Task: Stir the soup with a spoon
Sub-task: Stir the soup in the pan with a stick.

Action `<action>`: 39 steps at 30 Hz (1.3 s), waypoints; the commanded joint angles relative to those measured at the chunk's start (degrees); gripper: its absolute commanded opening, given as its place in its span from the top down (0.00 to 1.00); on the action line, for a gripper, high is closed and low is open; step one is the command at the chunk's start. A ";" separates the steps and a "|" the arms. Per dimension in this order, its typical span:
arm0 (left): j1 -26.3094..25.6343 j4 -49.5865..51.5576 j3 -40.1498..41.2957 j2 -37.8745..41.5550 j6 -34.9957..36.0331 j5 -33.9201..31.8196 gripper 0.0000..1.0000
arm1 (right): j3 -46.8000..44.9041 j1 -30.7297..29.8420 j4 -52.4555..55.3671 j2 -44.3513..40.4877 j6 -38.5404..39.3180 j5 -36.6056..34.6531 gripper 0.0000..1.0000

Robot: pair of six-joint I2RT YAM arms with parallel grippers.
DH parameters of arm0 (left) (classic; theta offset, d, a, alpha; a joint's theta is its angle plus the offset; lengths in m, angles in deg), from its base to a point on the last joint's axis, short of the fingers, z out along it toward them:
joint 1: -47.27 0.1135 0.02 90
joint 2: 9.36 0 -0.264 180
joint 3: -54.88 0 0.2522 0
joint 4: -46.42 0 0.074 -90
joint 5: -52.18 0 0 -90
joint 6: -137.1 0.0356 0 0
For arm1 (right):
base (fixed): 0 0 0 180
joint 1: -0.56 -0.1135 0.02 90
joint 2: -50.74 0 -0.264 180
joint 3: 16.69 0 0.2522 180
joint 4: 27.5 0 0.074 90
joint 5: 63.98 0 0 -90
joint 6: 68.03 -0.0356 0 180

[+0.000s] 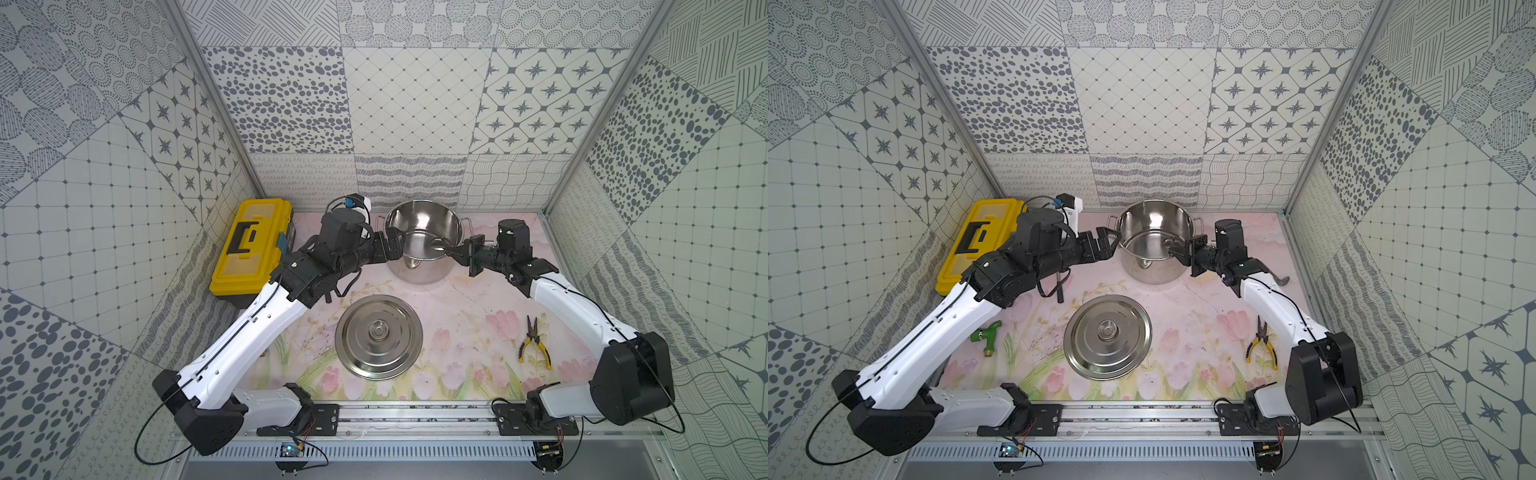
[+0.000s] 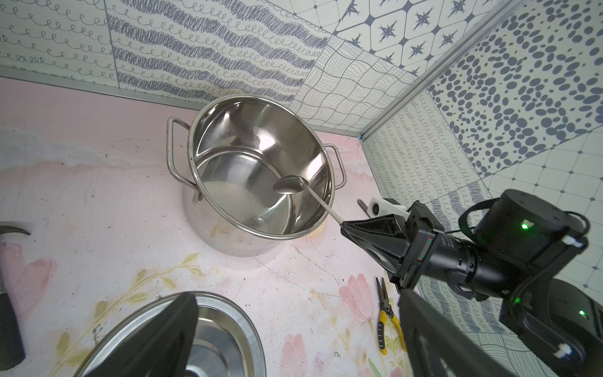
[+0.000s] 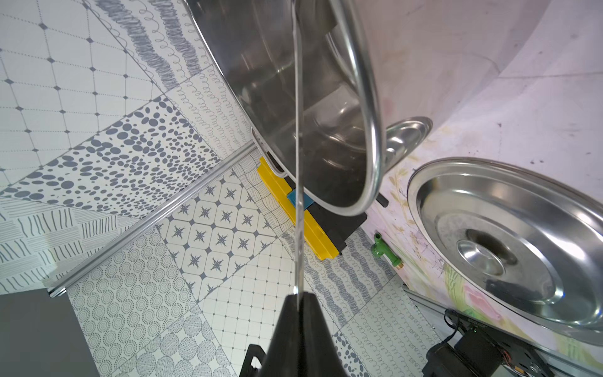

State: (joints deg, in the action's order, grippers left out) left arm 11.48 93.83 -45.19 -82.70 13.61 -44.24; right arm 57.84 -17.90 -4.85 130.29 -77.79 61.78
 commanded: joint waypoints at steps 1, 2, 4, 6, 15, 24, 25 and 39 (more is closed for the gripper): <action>0.19 -2.99 -0.45 -0.46 -0.87 1.48 0.00 | -1.10 -3.96 -1.89 -1.37 -1.24 -1.05 1.00; 0.19 -2.98 -0.45 -0.45 -0.95 1.45 0.00 | -1.11 -5.26 -2.63 -1.16 -1.76 -1.60 1.00; 0.20 -2.95 -0.45 -0.42 -0.96 1.47 0.00 | -0.71 -7.61 -4.14 -0.16 -2.69 -2.89 1.00; 0.21 -2.80 -0.42 -0.38 -0.95 1.40 0.00 | 0.17 -9.25 -5.76 1.46 -3.57 -3.46 1.00; 0.23 -3.07 1.67 1.17 -2.53 0.84 0.00 | 11.73 -11.25 -8.34 13.24 -3.98 -4.17 1.00; 0.21 -2.74 2.19 2.30 -2.56 0.48 0.00 | 19.77 -8.54 -9.01 21.78 -4.21 -3.82 1.00; 0.22 -2.63 2.19 2.42 -2.53 0.44 0.00 | 19.82 -7.86 -9.44 22.03 -4.36 -3.70 1.00; 0.24 -3.91 2.56 1.25 -2.91 1.64 0.00 | 7.56 1.82 -10.07 10.89 -3.76 -0.87 1.00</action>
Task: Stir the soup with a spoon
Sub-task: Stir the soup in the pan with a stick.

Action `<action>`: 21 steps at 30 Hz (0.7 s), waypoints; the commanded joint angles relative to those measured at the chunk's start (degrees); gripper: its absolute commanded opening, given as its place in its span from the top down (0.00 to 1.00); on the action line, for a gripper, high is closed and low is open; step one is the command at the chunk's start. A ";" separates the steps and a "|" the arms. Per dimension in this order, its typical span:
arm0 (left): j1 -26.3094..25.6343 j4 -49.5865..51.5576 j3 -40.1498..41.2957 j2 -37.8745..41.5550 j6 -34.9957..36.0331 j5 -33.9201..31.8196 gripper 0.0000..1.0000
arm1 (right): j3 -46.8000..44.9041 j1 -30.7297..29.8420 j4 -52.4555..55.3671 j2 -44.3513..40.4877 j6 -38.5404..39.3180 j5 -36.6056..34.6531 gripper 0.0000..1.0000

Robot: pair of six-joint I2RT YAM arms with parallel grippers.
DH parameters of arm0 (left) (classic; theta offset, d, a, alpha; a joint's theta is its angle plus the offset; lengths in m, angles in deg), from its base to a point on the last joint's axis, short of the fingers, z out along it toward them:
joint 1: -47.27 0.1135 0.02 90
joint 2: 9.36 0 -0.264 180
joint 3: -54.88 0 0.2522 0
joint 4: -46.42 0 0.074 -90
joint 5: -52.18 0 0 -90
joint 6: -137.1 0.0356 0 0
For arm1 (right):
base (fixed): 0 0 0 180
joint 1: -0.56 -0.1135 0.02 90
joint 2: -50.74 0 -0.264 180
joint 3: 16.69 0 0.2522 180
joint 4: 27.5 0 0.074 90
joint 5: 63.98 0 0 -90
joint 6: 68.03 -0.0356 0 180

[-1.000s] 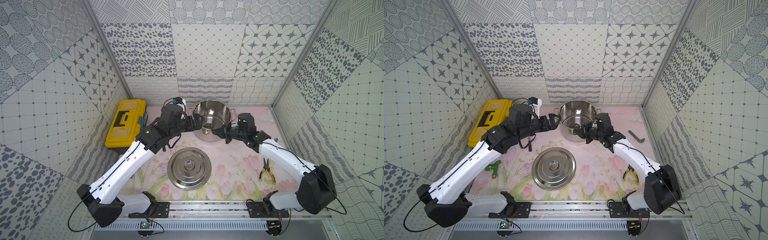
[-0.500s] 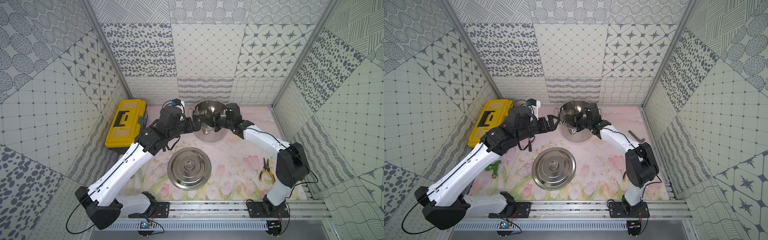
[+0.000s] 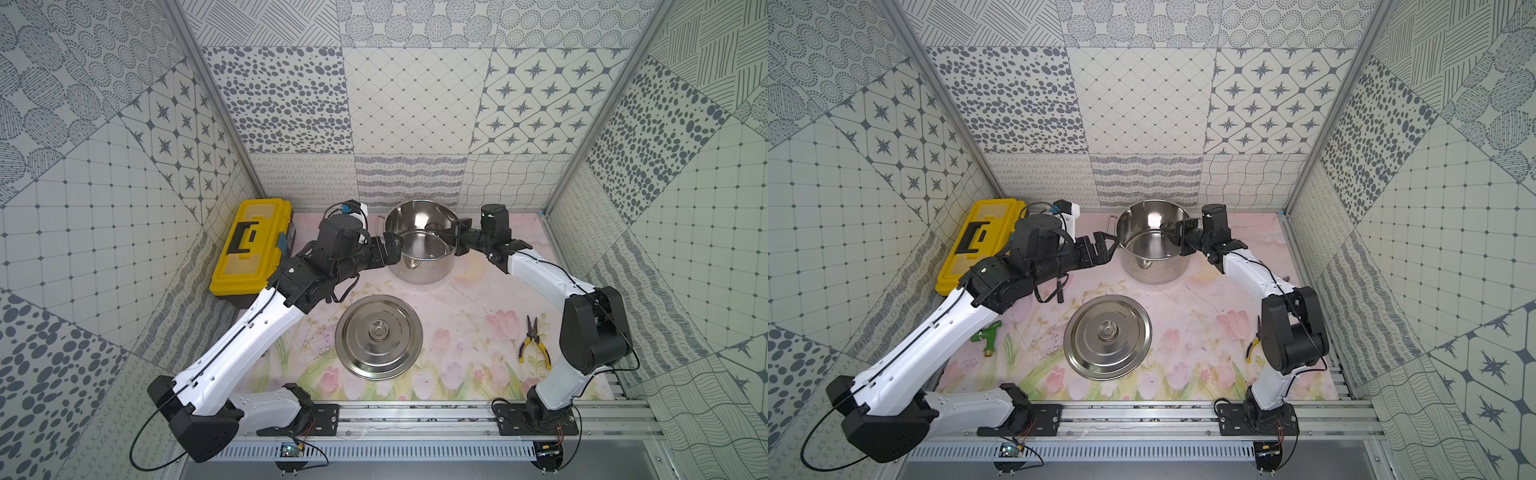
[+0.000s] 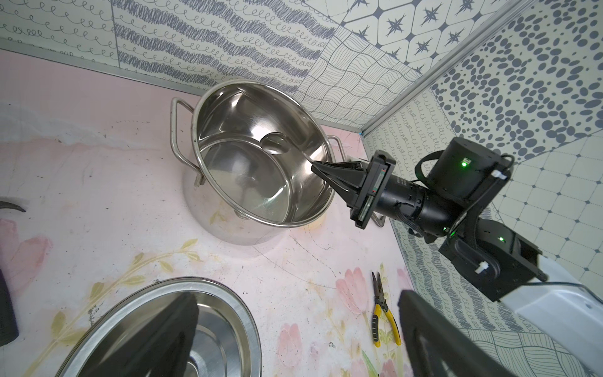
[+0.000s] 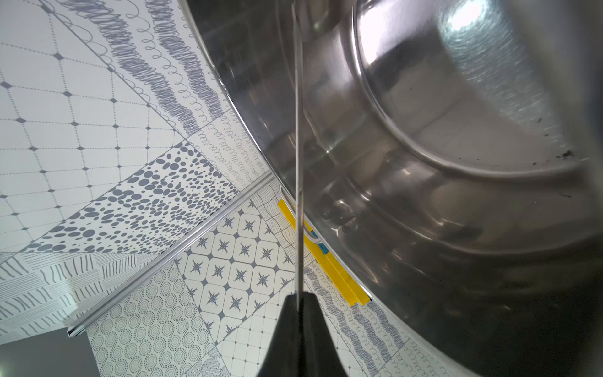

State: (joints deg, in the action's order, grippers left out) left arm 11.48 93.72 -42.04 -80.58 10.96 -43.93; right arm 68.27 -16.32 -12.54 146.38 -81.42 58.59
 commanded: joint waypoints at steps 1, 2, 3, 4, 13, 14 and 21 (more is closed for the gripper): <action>0.17 -3.79 -0.86 -1.16 -0.29 1.53 0.00 | -4.39 0.44 -2.45 -6.72 -0.39 2.55 1.00; 0.20 -3.86 -1.02 -1.37 -0.31 1.64 0.00 | -5.60 0.54 -2.44 -7.98 -0.49 2.73 1.00; 0.20 -3.79 -1.21 -1.57 -0.29 1.87 0.00 | -6.87 0.63 -2.09 -9.42 -0.57 2.81 1.00; 0.21 -3.81 -1.31 -1.63 -0.33 1.91 0.00 | -7.83 0.63 -1.78 -10.75 -0.57 2.91 1.00; 0.26 -3.78 -1.09 -1.75 -0.77 2.11 0.00 | -14.72 -0.36 3.78 -22.06 -0.13 2.33 1.00; 0.21 -3.83 -1.00 -1.78 -0.86 2.08 0.00 | -15.16 -0.86 4.00 -22.52 -0.22 2.24 1.00; 0.22 -4.00 -0.98 -1.64 -1.11 1.91 0.00 | -16.05 -7.23 3.34 -23.11 -2.46 -1.11 1.00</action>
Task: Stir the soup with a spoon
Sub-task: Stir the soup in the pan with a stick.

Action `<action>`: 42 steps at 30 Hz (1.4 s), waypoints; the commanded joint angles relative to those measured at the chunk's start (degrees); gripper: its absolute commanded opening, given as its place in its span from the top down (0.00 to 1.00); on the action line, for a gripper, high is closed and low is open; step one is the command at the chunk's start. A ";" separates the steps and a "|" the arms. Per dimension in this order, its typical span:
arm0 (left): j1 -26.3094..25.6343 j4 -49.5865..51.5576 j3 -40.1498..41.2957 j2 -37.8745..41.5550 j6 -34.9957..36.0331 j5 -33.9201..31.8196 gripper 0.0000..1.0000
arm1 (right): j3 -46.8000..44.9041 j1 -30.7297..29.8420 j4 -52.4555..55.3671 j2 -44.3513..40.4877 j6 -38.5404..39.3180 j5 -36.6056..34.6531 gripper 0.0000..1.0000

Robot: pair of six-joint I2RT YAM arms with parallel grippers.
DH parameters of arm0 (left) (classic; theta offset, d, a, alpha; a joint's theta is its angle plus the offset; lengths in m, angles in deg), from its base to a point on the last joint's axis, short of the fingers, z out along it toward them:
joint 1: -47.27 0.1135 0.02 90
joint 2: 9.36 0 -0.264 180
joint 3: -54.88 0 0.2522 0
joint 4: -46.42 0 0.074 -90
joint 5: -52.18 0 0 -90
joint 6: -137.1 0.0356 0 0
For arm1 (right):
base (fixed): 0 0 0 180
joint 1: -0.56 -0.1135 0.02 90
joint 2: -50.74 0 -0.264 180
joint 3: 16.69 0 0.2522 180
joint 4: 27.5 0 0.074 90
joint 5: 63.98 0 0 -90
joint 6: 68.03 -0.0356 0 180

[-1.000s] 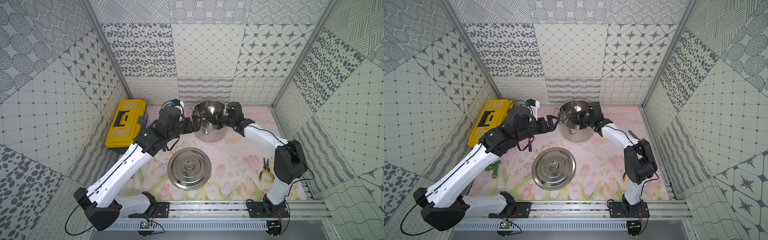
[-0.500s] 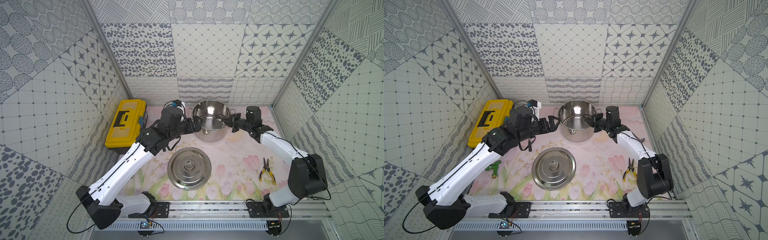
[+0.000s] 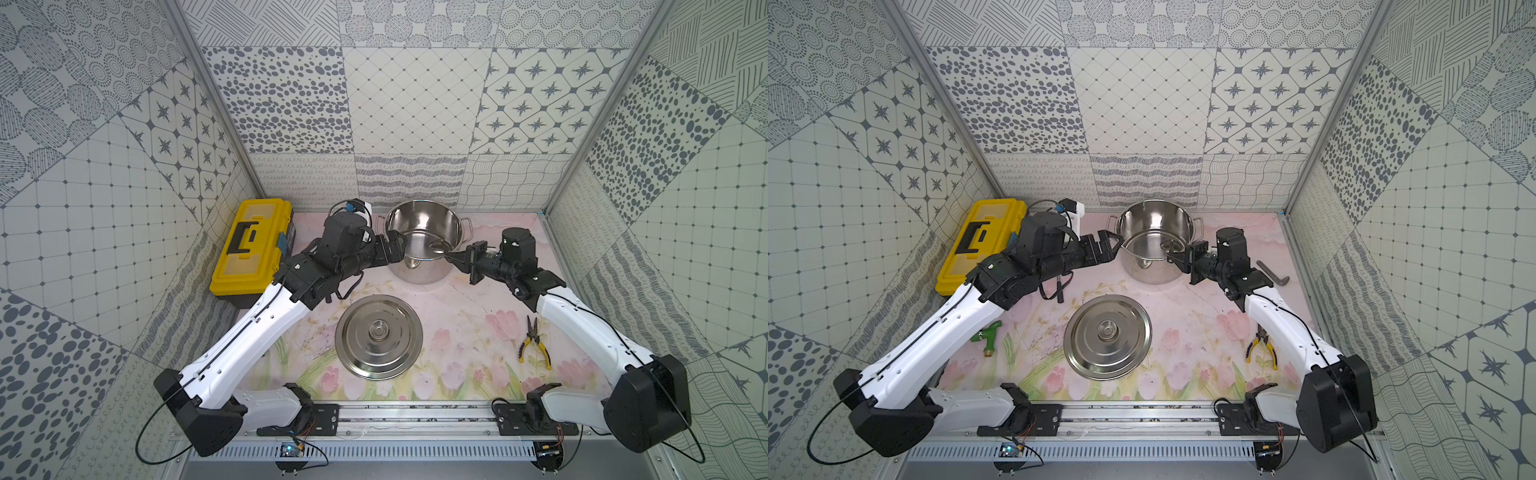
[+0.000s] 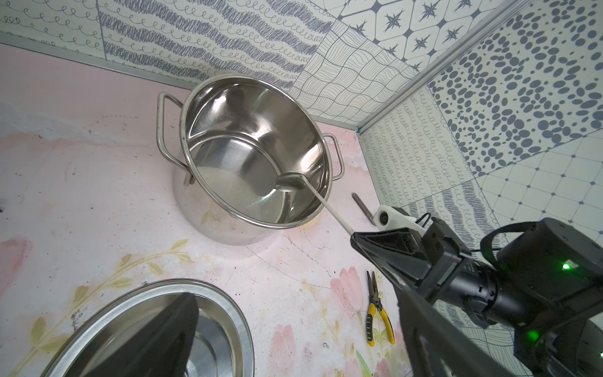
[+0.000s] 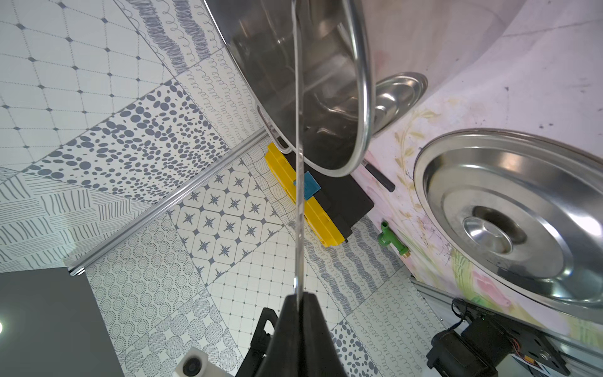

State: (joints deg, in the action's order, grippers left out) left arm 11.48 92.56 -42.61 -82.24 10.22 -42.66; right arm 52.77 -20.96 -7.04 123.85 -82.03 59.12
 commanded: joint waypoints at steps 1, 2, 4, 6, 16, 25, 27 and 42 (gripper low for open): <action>0.27 -2.76 -0.43 0.02 -0.34 0.64 0.00 | -0.50 -3.68 -2.83 -0.15 -2.39 -2.10 1.00; 0.21 -2.77 -0.43 0.04 -0.34 0.56 0.00 | -0.21 -4.71 -3.40 0.37 -2.73 -2.37 1.00; 0.26 -2.69 -0.32 0.16 -0.38 0.43 0.00 | 0.56 -6.29 -4.38 1.80 -3.29 -2.90 1.00; 0.22 -2.61 -0.21 0.38 -0.37 0.08 0.00 | 1.96 -6.81 -5.40 3.53 -3.37 -3.14 1.00; 0.21 -2.24 -0.30 0.55 -0.28 -0.13 0.00 | 15.69 -7.20 -8.29 17.07 -3.09 -2.10 1.00; 0.28 -1.38 -0.40 1.74 0.41 -1.13 0.00 | 24.34 -3.67 -5.04 24.43 -0.16 -1.20 1.00; 0.14 -1.11 -0.42 1.98 0.67 -1.40 0.00 | 24.48 -1.72 -4.68 24.72 0.54 -0.65 1.00; 0.20 -1.86 -1.19 0.22 0.88 -0.72 0.00 | 11.62 5.96 -3.71 14.37 1.53 2.32 1.00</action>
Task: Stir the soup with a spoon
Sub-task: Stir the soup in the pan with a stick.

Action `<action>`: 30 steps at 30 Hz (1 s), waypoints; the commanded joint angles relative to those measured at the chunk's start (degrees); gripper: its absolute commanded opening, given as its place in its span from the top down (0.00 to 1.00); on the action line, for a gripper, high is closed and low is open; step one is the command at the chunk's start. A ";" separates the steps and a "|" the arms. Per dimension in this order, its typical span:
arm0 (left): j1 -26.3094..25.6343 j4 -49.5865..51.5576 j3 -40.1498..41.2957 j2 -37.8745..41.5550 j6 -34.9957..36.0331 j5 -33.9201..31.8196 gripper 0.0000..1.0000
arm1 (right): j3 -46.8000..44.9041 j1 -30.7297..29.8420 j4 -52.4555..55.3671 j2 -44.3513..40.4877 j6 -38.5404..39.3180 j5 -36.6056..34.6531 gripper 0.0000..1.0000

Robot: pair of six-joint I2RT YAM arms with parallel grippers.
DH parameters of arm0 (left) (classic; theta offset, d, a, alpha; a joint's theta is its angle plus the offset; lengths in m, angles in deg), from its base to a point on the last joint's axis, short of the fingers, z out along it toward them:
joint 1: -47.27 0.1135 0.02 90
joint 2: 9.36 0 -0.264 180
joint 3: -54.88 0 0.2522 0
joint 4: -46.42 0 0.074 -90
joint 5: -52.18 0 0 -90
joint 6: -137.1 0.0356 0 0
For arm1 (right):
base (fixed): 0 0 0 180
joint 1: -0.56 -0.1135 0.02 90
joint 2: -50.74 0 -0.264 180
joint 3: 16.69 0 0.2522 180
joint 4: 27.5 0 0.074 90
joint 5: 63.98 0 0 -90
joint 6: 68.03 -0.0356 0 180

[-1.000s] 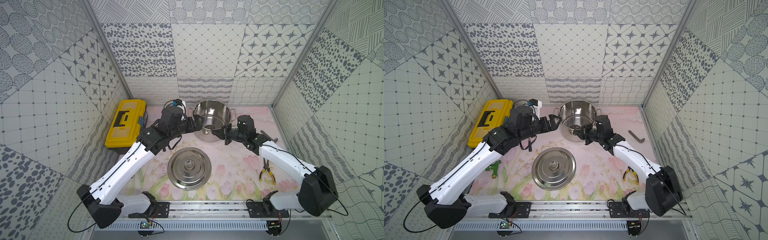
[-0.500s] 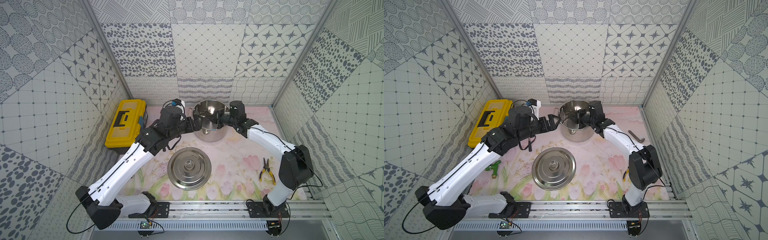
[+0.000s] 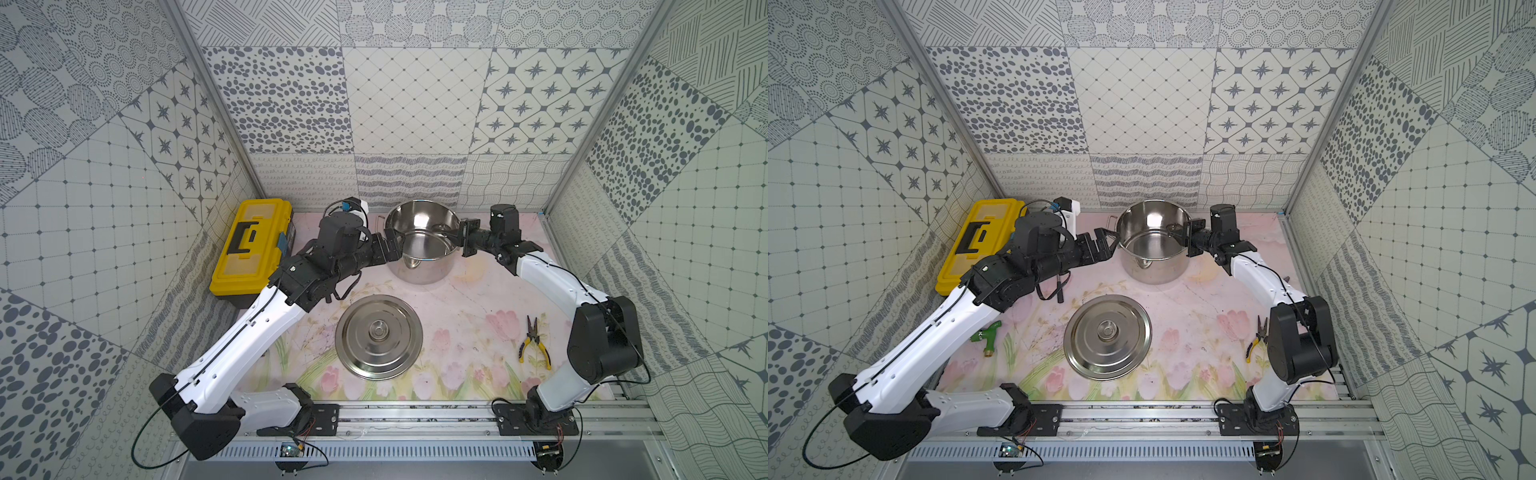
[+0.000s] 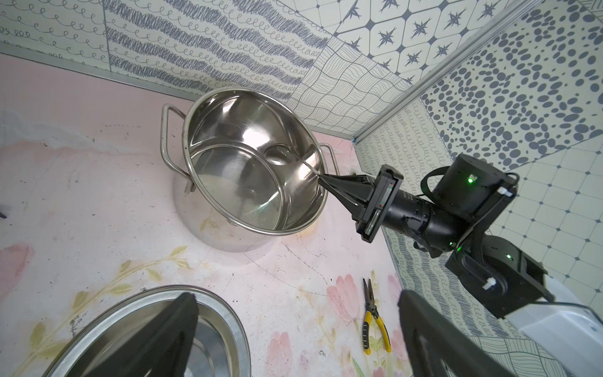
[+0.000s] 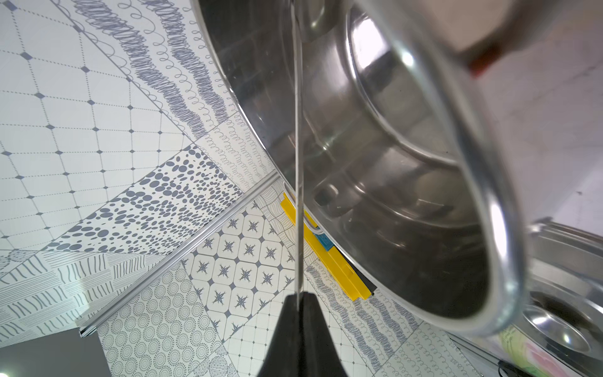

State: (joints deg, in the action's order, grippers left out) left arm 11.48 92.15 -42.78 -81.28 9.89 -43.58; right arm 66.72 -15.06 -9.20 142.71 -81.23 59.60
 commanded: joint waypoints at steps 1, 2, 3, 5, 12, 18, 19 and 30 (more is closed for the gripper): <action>0.19 -1.51 -1.09 -0.83 1.18 0.24 0.00 | -3.58 0.02 -1.35 -5.72 0.73 1.77 1.00; 0.24 -1.47 -1.19 -1.00 1.20 0.31 0.00 | -4.42 0.02 -0.91 -6.94 0.86 1.70 1.00; 0.20 -1.54 -1.19 -1.03 1.26 0.22 0.00 | -5.61 -0.24 -0.19 -8.39 1.06 1.74 1.00; 0.18 -1.86 -1.05 -1.18 1.27 0.05 0.00 | -7.07 -0.74 0.70 -10.46 1.25 1.58 1.00; 0.28 -1.97 -3.78 -4.46 3.55 0.73 0.00 | -11.34 -5.34 0.98 -14.71 0.05 -0.05 1.00; 1.83 -3.61 -7.53 -8.36 5.31 3.72 0.00 | -10.26 -9.43 -2.14 -12.01 -1.51 -1.32 1.00; 2.13 -4.70 -7.36 -8.49 5.02 4.21 0.00 | -9.64 -9.84 -2.69 -11.04 -1.72 -1.33 1.00; 4.26 -12.51 -4.60 -7.65 3.46 8.46 0.00 | 2.76 -10.86 -5.03 1.17 -1.93 -1.16 1.00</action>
State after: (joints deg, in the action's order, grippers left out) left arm 15.09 86.77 -48.38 -89.81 12.60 -38.82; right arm 65.32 -25.90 -9.83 142.03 -82.65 58.29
